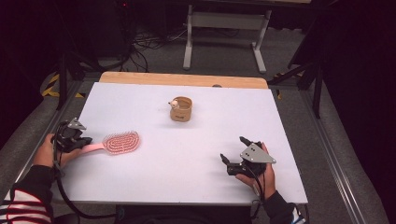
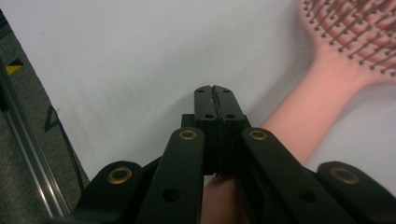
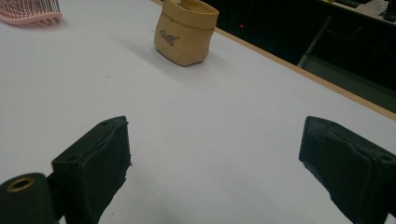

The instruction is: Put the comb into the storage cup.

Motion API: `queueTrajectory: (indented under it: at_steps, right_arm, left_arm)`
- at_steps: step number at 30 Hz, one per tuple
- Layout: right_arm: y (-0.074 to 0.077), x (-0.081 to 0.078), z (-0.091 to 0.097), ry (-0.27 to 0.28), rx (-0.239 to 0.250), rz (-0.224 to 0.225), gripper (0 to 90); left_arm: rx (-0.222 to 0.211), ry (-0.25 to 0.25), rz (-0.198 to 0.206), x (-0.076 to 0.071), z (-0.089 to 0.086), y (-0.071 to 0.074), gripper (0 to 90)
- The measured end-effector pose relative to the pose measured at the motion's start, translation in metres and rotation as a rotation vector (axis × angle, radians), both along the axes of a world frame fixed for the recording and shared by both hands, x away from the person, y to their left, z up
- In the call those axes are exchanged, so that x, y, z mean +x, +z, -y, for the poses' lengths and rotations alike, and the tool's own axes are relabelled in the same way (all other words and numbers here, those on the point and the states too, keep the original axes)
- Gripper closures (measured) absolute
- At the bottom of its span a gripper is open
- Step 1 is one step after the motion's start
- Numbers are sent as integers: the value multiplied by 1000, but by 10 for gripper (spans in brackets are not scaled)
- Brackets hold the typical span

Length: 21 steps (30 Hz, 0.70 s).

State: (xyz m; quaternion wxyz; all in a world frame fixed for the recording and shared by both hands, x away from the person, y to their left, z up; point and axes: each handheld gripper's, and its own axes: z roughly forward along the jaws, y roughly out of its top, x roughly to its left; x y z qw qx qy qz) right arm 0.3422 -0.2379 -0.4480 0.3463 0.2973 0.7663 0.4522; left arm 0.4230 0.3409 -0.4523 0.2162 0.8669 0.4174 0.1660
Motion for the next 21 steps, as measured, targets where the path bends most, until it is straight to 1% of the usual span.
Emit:
queueTrajectory:
  at_steps: [3,10,14,17,18,19,21]
  right_arm:
    - [0,0,0,1,0,-2,95]
    - [0,1,0,4,-4,-6,95]
    - [0,1,0,2,-6,-8,95]
    - [0,1,0,4,-7,-6,95]
    - [1,1,0,3,-6,-5,95]
    - [1,1,0,1,-5,-6,95]
    - [1,1,0,1,-6,-5,96]
  left_arm:
    - [21,-9,1,-11,3,1,900]
    - [0,-37,5,-36,9,-1,899]
    - [-7,-62,9,-51,16,-1,898]
    - [-21,-70,9,-58,18,-2,895]
    - [-19,-75,13,-60,18,-2,888]
    - [-20,-67,16,-61,17,-2,870]
    - [-31,-72,8,-62,16,-1,859]
